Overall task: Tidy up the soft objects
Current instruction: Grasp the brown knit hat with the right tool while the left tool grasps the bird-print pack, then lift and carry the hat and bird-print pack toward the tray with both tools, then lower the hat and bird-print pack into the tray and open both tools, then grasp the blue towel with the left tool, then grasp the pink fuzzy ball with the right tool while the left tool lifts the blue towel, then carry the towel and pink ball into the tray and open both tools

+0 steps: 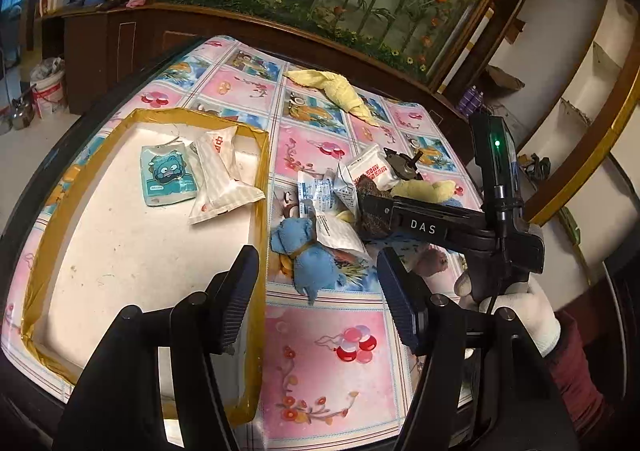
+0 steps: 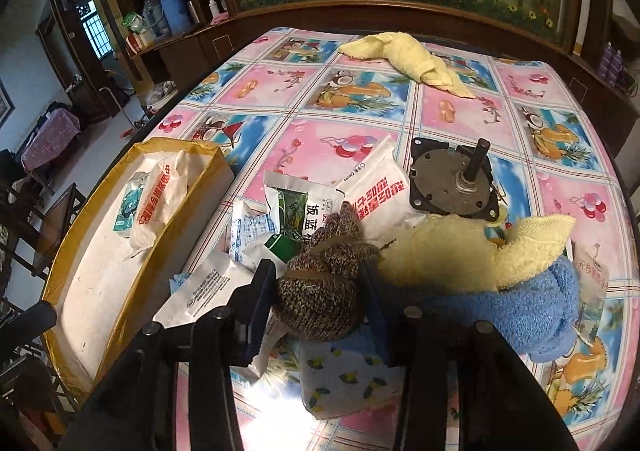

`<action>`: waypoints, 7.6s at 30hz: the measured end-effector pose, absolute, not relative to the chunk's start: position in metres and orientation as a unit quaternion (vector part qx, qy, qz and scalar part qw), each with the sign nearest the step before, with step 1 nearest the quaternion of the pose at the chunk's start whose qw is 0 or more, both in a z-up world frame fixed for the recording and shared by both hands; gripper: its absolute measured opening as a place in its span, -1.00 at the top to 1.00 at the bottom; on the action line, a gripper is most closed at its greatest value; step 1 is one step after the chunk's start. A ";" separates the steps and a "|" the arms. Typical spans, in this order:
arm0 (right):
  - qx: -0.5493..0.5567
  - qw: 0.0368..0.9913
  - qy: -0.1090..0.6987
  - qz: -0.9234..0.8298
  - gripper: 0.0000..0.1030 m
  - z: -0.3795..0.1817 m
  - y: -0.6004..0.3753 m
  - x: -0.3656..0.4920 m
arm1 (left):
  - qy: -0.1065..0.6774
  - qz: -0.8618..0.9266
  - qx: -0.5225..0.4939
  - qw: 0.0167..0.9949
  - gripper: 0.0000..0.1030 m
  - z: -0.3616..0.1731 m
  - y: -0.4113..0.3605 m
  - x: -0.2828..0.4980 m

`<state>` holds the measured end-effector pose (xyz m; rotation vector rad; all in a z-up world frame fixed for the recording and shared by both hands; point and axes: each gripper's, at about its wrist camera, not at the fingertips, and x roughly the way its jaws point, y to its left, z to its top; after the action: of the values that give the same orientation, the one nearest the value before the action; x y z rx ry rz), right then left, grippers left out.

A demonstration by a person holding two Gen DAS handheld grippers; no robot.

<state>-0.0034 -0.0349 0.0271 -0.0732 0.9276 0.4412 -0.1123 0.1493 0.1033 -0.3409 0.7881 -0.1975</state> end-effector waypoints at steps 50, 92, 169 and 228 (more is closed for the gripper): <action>0.161 0.835 0.377 0.367 0.20 0.085 -0.163 -0.127 | 0.364 -0.274 -0.149 0.878 0.20 0.158 0.105 -0.147; 0.134 0.866 0.379 0.297 0.20 0.107 -0.167 -0.131 | 0.409 -0.263 0.107 0.867 0.20 0.079 0.009 -0.120; 0.080 0.882 0.391 0.249 -0.17 0.092 -0.072 -0.023 | 0.392 -0.098 -0.195 0.894 -0.26 0.115 0.235 -0.090; 0.053 0.861 0.450 0.229 0.25 0.000 -0.160 -0.073 | 0.350 -0.260 -0.196 0.878 0.17 0.148 0.100 -0.094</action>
<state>-0.0732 -0.1600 0.0003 0.1120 0.9440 0.4809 -0.0936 0.1003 0.1479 -0.4085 0.7297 -0.5416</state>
